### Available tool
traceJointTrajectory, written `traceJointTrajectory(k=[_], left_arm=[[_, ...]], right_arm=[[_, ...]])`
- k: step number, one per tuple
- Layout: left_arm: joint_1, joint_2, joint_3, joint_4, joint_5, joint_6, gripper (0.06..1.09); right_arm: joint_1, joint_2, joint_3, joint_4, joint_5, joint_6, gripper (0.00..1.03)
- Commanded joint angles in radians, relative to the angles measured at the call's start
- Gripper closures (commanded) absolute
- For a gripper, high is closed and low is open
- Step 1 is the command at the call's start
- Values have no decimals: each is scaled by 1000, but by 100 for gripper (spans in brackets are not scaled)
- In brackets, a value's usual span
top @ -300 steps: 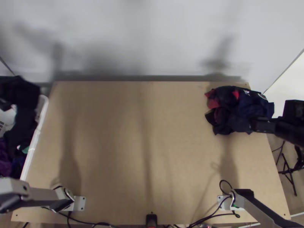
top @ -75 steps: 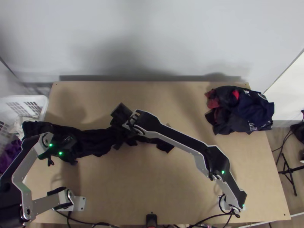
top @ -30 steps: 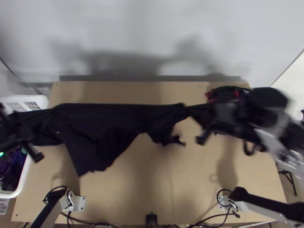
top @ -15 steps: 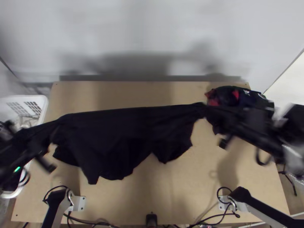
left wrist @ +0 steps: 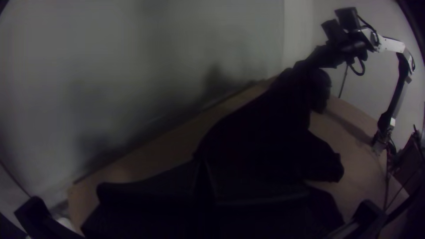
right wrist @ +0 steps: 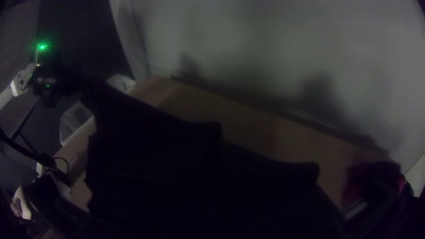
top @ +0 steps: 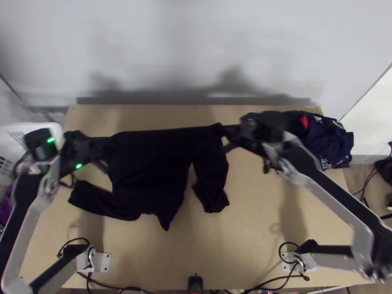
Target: Fold the t-shirt
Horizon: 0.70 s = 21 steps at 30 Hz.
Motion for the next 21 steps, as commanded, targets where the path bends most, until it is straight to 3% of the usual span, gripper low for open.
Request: traceJointTrajectory(k=[1, 6, 7, 9, 10, 17, 21], left_arm=[[0, 297, 23, 94, -54, 26, 105], [36, 441, 79, 68, -55, 73, 100], [33, 446, 83, 65, -55, 73, 86], [30, 452, 115, 13, -55, 75, 23], [31, 454, 134, -23, -55, 84, 9], [-4, 234, 201, -228, -54, 92, 10], [-316, 92, 298, -582, -61, 92, 10]], right_arm=[[58, 257, 51, 81, 53, -20, 100], [65, 326, 75, 83, 65, -26, 100], [72, 326, 78, 78, 65, -33, 100], [76, 324, 91, 66, 65, -47, 100], [78, 324, 98, 60, 65, -50, 100], [84, 329, 108, 37, 65, -50, 100], [90, 323, 72, 38, 65, -56, 100]])
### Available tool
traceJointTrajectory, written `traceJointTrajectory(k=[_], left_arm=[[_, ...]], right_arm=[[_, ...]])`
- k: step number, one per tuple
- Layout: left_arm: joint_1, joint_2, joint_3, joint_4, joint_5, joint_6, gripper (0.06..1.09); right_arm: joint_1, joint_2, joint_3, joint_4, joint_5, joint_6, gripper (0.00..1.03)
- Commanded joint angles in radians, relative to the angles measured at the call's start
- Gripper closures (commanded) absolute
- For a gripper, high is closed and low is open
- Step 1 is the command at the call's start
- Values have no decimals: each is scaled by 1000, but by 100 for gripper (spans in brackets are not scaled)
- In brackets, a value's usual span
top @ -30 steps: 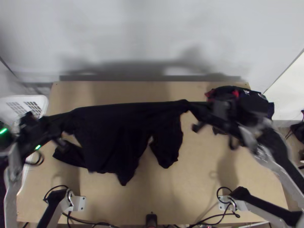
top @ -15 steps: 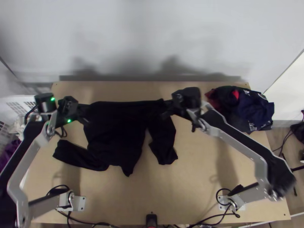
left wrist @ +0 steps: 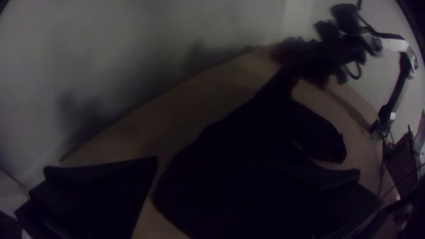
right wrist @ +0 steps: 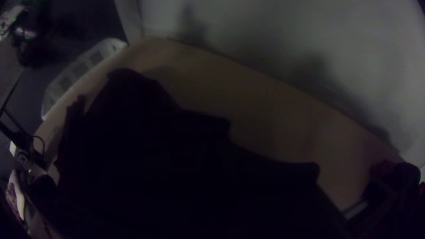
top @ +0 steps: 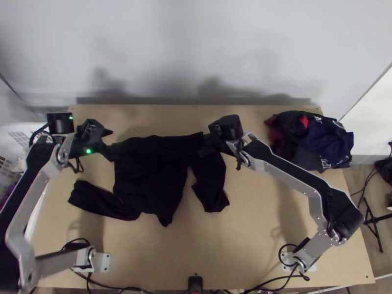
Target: Fold the t-shirt
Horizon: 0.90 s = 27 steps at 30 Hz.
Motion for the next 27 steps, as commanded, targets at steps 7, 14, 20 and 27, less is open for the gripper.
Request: traceJointTrajectory(k=[7, 14, 20, 27], left_arm=[[-729, -197, -38, -458, -59, -133, 10], [-860, -96, -229, -346, -161, -90, 11], [-886, 13, -250, -208, -322, -109, 11], [-961, 76, -310, -78, -386, -156, 19]], right_arm=[[14, 5, -42, -2, 1, -7, 100], [9, 12, -28, 6, 1, -9, 100], [0, -2, -24, -3, 1, -9, 100], [-11, -15, -39, -3, 1, -6, 100]])
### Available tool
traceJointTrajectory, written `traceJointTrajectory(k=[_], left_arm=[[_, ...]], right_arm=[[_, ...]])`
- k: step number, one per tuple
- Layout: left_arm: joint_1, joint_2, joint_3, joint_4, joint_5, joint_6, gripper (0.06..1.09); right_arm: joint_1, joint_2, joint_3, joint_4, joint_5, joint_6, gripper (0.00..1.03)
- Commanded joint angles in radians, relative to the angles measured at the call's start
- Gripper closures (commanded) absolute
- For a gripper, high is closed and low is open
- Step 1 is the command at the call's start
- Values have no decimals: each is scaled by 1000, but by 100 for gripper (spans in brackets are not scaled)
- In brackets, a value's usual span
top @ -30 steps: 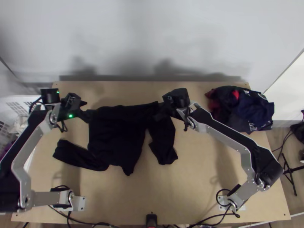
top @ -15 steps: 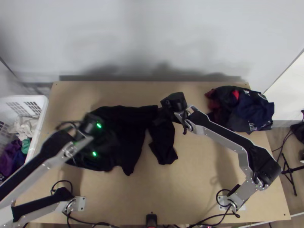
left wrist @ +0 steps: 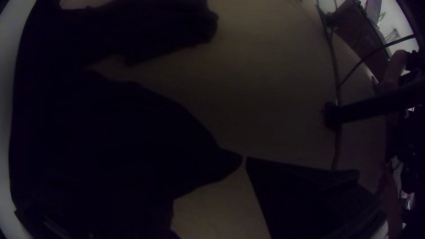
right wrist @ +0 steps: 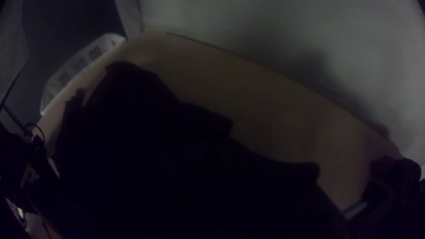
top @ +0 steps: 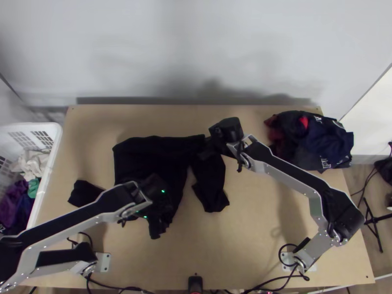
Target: Fold the t-shirt
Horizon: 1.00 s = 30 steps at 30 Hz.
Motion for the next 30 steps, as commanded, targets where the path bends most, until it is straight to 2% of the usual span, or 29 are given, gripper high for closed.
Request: traceJointTrajectory(k=[1, 2, 5, 10, 12, 16, 17, 21, 24, 27, 30], left_arm=[[-91, 89, -83, 151, -114, -24, 26], [-93, 103, -95, 175, -130, -16, 34], [-70, 117, -103, 217, -150, -19, 74], [-6, -14, -127, 183, -131, 16, 92], [59, -137, -124, 139, -28, 45, 102], [269, -324, 46, -82, 191, 51, 105], [312, -362, 106, -128, 217, 56, 105], [522, -419, 413, -334, 284, 97, 105], [676, -450, 569, -414, 335, 125, 105], [761, -535, 592, -412, 332, 136, 105], [895, -637, 535, -346, 326, 137, 105]], right_arm=[[-7, -8, -5, -2, -1, 6, 100], [-5, -8, -5, -2, -1, 6, 100], [-4, -8, -11, -2, -1, 7, 100], [-8, -14, -44, -2, -1, 6, 100], [-14, -25, -53, -3, -2, 6, 100], [-47, -72, -57, -45, -20, 6, 100], [-59, -88, -57, -59, -33, 7, 100], [-117, -215, -77, -108, -56, 9, 100], [-168, -324, -82, -152, -93, 7, 100], [-215, -442, -87, -201, -151, 4, 100], [-260, -580, -108, -209, -178, 4, 100]])
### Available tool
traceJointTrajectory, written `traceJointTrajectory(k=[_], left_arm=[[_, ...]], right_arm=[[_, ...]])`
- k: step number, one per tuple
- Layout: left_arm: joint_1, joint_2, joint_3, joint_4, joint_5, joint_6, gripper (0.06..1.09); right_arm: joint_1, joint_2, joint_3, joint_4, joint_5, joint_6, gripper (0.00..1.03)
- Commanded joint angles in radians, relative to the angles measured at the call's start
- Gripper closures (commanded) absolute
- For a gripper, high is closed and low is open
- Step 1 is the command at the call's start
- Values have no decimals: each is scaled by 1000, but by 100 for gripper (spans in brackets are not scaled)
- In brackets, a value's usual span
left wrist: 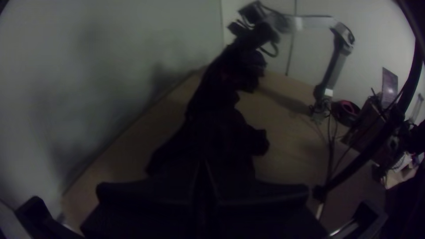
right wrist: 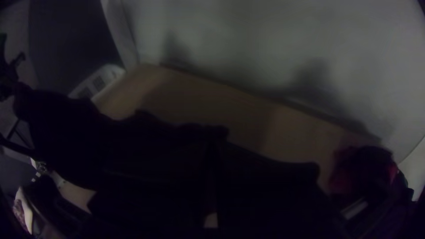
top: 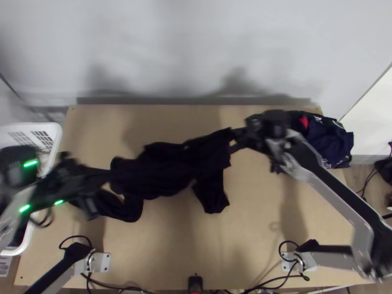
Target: Fold the t-shirt
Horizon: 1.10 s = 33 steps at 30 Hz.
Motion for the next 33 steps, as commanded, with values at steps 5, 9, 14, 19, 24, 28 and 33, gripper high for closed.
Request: traceJointTrajectory(k=[5, 9, 14, 19, 24, 28, 33], left_arm=[[332, -412, -104, 194, -177, 26, 105], [332, -569, -262, 270, -352, 43, 105], [332, -713, -509, 302, -418, 124, 105], [344, -759, -638, 336, -421, 116, 105], [334, -725, -671, 348, -329, 81, 105], [320, -615, -667, 349, -180, 54, 105], [226, -468, -764, 435, -158, 109, 105]], right_arm=[[-123, -445, -70, -68, -85, 2, 100], [-232, -558, -111, -63, -84, 41, 100], [-443, -623, -154, -60, -88, 40, 100], [-446, -652, -219, -66, -99, 18, 100], [-236, -597, -274, -79, -116, 9, 100], [-120, -531, -272, -62, -108, 12, 100], [-83, -408, -281, 41, -100, 20, 100]])
